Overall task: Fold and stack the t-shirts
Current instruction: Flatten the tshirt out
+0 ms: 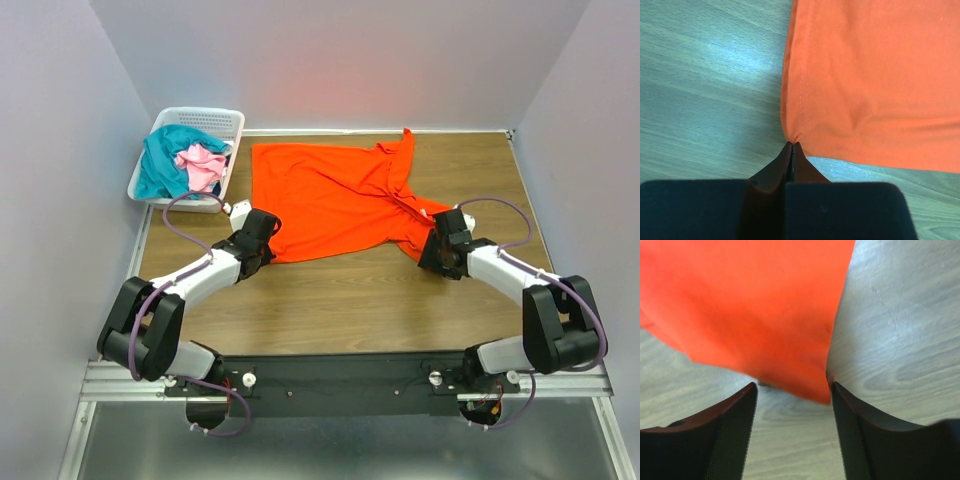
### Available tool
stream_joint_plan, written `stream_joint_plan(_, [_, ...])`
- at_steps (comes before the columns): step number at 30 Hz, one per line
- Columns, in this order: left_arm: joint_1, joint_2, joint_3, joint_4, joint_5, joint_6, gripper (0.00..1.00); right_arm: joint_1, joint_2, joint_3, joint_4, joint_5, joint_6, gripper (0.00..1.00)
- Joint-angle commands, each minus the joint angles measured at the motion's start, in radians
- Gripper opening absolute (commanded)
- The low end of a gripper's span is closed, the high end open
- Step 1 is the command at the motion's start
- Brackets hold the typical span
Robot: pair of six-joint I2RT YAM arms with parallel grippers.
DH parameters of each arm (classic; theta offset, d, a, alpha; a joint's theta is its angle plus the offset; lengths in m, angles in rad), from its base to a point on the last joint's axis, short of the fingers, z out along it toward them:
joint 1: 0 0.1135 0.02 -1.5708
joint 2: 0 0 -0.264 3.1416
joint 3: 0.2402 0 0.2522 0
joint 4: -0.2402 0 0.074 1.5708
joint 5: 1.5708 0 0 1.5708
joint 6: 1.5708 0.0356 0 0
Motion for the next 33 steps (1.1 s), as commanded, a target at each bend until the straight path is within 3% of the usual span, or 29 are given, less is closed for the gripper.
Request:
stream_joint_plan(1, [0.0,0.014,0.018,-0.011,0.002,0.011,0.0,0.001,0.04,0.027,0.038,0.085,0.013,0.64])
stream_joint_plan(5, [0.0,0.005,0.018,-0.025,-0.004,0.003,0.0,0.001,0.038,0.013,0.038,0.05,0.051,0.51])
stream_joint_plan(11, [0.0,-0.012,0.018,-0.051,-0.035,0.006,0.0,0.001,0.052,-0.004,0.041,0.073,0.096,0.47])
stream_joint_plan(16, [0.0,-0.022,0.021,-0.057,-0.024,0.006,0.0,-0.001,0.02,-0.005,0.038,0.048,0.105,0.18])
stream_joint_plan(21, [0.0,-0.063,0.02,-0.054,-0.018,0.005,0.0,0.001,-0.116,-0.025,0.014,-0.002,0.108,0.01])
stream_joint_plan(26, [0.0,-0.156,0.052,-0.051,-0.024,0.013,0.0,0.001,-0.262,0.033,-0.06,0.008,0.063,0.01])
stream_joint_plan(29, [0.0,-0.218,0.096,-0.067,-0.067,0.019,0.0,0.001,-0.324,0.12,-0.098,0.094,0.04,0.01])
stream_joint_plan(33, [0.0,-0.293,0.248,-0.064,-0.1,0.06,0.0,0.001,-0.373,0.265,-0.126,0.131,0.013,0.01])
